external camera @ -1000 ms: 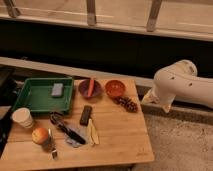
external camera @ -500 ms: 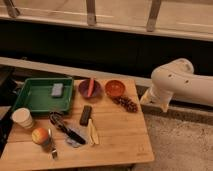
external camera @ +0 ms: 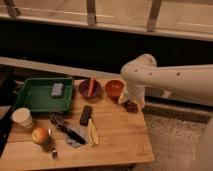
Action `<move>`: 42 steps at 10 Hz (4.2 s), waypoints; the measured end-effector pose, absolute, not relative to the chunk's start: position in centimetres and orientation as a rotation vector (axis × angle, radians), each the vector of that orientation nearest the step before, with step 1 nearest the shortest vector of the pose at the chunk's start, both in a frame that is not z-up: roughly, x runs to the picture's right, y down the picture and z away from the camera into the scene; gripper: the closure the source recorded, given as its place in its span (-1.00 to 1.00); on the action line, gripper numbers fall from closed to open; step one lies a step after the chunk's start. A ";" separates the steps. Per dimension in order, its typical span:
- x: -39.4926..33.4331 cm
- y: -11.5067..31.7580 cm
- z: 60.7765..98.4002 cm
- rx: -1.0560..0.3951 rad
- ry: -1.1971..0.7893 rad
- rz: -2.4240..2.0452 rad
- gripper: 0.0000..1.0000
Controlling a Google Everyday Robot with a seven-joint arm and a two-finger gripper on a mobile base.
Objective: Place fork in paper cup
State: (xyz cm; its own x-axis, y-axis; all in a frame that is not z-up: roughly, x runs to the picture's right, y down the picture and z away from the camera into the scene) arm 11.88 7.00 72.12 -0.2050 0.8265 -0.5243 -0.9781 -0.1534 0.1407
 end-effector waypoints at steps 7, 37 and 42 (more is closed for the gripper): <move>3.1 6.8 71.2 -0.453 0.479 1.581 -0.42; -24.9 15.5 65.7 -0.901 -0.029 1.013 -0.42; -27.1 19.1 65.9 -1.003 -0.021 0.935 -0.42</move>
State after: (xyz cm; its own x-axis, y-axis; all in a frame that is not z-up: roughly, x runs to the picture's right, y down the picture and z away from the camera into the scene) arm -27.14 19.06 65.88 0.6272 0.6774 -0.3844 -0.6592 0.1988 -0.7252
